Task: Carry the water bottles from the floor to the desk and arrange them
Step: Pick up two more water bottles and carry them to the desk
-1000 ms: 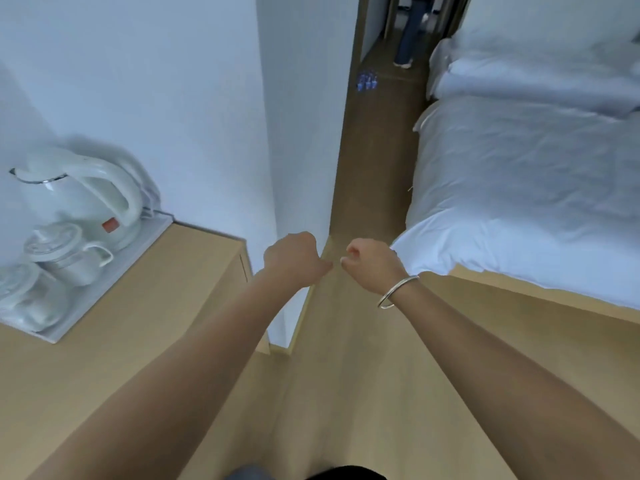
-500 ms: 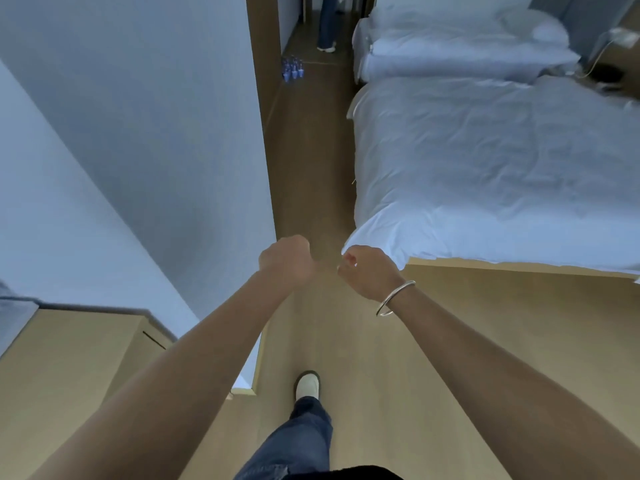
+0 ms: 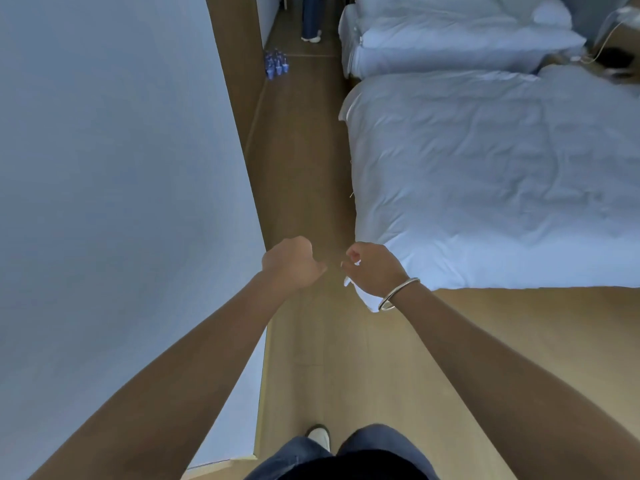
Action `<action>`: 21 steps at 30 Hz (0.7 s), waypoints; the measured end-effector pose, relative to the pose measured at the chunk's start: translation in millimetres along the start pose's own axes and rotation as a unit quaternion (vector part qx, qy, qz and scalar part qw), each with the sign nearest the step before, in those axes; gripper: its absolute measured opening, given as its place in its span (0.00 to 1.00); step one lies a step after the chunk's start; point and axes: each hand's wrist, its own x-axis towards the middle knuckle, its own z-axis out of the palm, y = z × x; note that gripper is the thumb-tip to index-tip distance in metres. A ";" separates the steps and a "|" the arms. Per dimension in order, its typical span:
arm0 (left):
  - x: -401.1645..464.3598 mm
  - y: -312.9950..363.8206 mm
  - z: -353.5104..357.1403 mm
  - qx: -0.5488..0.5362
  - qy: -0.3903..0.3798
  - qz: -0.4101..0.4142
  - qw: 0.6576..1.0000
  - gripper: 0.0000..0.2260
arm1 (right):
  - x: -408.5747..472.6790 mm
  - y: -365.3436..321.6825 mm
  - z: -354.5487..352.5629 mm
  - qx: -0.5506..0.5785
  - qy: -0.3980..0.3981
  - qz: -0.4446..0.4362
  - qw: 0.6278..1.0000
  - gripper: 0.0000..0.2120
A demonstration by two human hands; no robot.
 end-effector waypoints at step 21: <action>326.5 69.4 -36.6 -0.038 -0.012 -0.047 0.998 0.11 | 339.1 70.7 -88.7 -0.020 -0.046 -0.044 0.998 0.16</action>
